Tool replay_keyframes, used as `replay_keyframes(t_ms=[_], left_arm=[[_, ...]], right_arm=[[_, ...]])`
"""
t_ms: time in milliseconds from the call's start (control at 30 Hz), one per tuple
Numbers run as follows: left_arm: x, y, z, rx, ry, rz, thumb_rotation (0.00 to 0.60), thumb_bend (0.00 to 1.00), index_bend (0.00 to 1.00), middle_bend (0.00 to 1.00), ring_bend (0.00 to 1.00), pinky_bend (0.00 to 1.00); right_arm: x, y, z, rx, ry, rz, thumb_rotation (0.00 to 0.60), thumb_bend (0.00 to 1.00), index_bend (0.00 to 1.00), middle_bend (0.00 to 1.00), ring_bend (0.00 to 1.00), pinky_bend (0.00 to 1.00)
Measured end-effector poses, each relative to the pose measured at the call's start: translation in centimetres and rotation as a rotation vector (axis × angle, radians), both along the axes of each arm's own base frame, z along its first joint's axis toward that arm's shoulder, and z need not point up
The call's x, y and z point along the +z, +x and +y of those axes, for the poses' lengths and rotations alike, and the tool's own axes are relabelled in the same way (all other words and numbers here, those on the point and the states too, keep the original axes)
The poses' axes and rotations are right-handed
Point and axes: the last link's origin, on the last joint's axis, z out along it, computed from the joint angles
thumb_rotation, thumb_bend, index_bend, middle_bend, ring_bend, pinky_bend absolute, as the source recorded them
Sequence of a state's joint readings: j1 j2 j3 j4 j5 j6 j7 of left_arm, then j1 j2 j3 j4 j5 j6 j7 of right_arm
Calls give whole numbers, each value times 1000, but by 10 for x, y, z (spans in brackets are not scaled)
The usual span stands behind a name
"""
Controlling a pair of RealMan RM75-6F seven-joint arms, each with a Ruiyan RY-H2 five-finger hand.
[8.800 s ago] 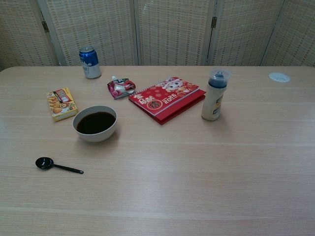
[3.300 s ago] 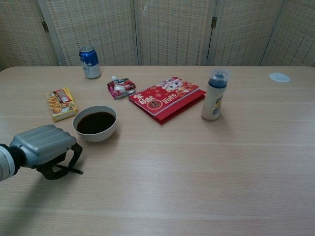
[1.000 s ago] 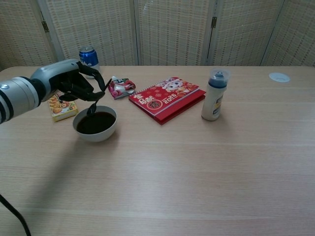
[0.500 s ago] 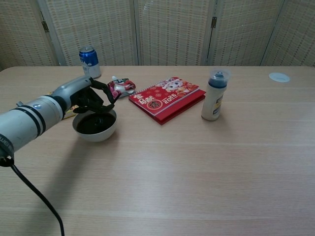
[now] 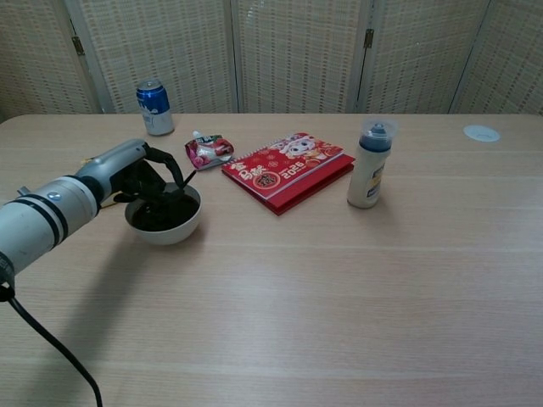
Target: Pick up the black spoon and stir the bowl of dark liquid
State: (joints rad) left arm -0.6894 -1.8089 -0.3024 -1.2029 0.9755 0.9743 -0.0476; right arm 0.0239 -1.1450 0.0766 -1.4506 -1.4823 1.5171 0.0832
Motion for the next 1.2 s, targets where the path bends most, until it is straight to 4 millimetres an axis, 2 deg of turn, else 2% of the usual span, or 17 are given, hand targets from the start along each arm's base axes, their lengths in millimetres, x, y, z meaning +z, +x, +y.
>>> replay_keyframes(t_ms=[300,600,833,1200], left_arm=[[-6,12,-12,-40,-49,-1,600,475,655,1000,990,1000],[-14,19,0,-53,-35,32,600,475,656,1000,990,1000],[-8,10,13,-20,-1,65,600,475,660,1000,990,1000],[1,-6,-5,-35,-28,100,600,476,665,1000,990,1000]], right_arm=[[0,0,2,1,-2,-2,600,238,0,200,332,275],[2,-1,5,-7,-10,-5,600,238,0,200,333,275],[3,-2,6,-8,-14,-6,600,238,0,200,336,275],[1,-1,4,2,-7,-7,600,239,0,200,341,275]])
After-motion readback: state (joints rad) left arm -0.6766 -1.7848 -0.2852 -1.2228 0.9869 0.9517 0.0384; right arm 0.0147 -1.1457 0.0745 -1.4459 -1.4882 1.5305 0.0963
